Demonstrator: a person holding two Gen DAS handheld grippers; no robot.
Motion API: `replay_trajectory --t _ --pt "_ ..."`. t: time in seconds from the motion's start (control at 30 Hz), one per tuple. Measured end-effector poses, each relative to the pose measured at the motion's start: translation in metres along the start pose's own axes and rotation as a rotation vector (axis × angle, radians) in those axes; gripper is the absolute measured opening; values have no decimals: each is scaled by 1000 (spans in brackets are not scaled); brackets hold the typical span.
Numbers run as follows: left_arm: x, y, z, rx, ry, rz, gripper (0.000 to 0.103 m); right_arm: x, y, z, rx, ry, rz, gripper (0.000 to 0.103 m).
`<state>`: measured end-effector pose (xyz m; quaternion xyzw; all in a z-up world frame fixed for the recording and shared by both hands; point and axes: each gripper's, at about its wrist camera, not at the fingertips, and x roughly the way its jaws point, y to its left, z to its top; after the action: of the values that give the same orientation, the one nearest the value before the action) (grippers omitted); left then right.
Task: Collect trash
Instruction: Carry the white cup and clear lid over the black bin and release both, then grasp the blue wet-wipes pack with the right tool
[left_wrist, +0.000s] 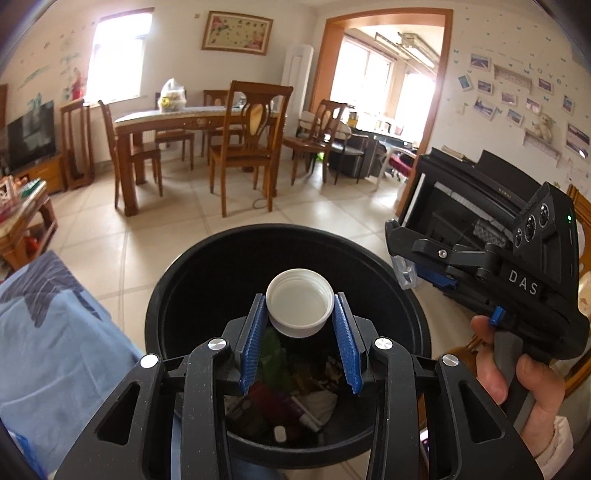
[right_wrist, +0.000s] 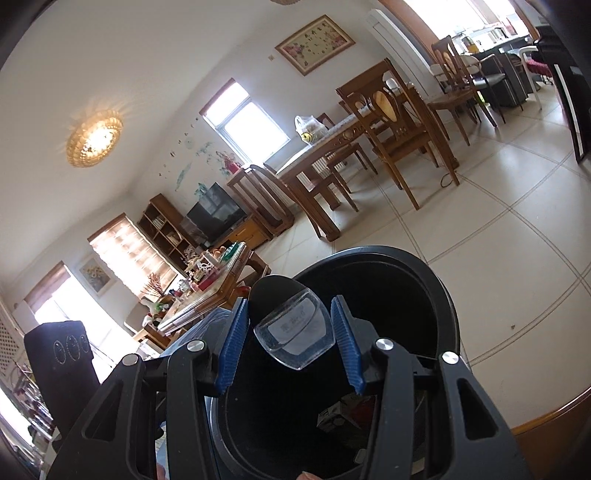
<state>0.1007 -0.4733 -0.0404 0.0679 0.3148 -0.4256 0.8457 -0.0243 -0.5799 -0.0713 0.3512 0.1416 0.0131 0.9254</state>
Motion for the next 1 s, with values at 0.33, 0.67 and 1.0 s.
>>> replay_trajectory --t 0.33,0.67,1.0 --pt "1 -11 -5 78 -13 87 86 0 16 6 -31 -11 5 79" --pt "-42 -1 -9 83 -56 117 96 -7 22 -1 -8 -2 -10 87" --pt "-118 86 -46 -78 -33 249 96 15 72 -30 -86 98 -2 89"
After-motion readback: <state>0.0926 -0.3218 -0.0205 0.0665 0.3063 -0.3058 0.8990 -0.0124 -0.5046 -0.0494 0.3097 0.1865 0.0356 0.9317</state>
